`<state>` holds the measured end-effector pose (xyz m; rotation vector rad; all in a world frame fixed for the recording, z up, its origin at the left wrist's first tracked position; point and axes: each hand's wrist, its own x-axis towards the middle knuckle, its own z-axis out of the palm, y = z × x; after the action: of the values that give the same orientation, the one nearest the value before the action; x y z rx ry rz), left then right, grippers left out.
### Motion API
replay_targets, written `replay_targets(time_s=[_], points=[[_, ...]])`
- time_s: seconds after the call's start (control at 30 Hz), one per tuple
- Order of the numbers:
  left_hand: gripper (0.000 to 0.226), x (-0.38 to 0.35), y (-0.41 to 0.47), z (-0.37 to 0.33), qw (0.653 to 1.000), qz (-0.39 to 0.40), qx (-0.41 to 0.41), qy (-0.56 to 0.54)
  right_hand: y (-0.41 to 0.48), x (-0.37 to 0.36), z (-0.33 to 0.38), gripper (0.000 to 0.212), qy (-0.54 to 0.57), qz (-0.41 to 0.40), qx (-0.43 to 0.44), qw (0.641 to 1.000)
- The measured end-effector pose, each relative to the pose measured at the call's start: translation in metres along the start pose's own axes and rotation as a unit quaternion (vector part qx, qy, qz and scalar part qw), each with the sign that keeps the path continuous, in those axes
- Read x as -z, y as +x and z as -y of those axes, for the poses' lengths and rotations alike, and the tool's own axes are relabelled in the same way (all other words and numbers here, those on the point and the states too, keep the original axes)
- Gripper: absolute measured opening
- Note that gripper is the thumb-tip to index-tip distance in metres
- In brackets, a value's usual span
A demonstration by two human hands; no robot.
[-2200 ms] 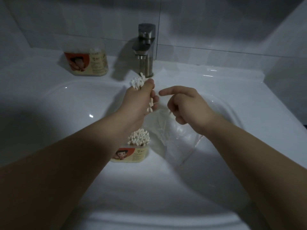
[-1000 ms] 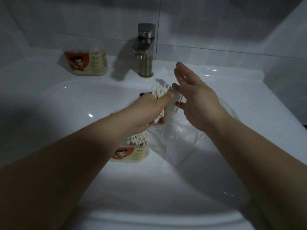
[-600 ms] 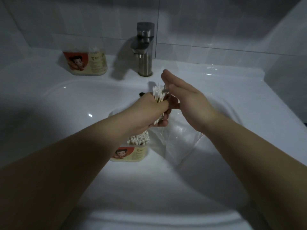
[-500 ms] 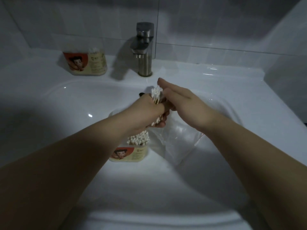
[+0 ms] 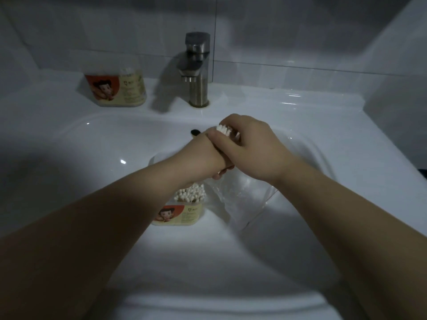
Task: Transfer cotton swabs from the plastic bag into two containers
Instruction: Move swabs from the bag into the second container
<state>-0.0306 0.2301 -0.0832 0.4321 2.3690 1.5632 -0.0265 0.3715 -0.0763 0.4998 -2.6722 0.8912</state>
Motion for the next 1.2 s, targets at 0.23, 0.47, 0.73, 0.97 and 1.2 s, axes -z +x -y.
replay_targets(time_s=[0.23, 0.47, 0.73, 0.97, 1.2], points=[[0.124, -0.006, -0.005, -0.004, 0.997, 0.04, 0.006, 0.069, 0.001, 0.002, -0.001, 0.024, 0.046, 0.008, -0.025, 0.999], [0.123, 0.003, -0.006, -0.003, 0.999, 0.036, 0.007, -0.009, 0.001, 0.002, -0.004, 0.043, 0.126, -0.021, -0.07, 0.989], [0.054, 0.01, -0.002, -0.005, 0.9, -0.052, 0.124, -0.414, 0.004, 0.001, 0.004, 0.042, 0.143, -0.151, -0.177, 0.962], [0.066, 0.001, -0.008, -0.014, 0.862, -0.148, 0.132, -0.466, -0.009, -0.019, 0.033, 0.039, 0.112, -0.143, -0.136, 0.974], [0.065, 0.006, -0.017, -0.023, 0.878, -0.179, 0.13, -0.425, -0.009, -0.018, 0.042, 0.031, 0.166, -0.15, -0.15, 0.963]])
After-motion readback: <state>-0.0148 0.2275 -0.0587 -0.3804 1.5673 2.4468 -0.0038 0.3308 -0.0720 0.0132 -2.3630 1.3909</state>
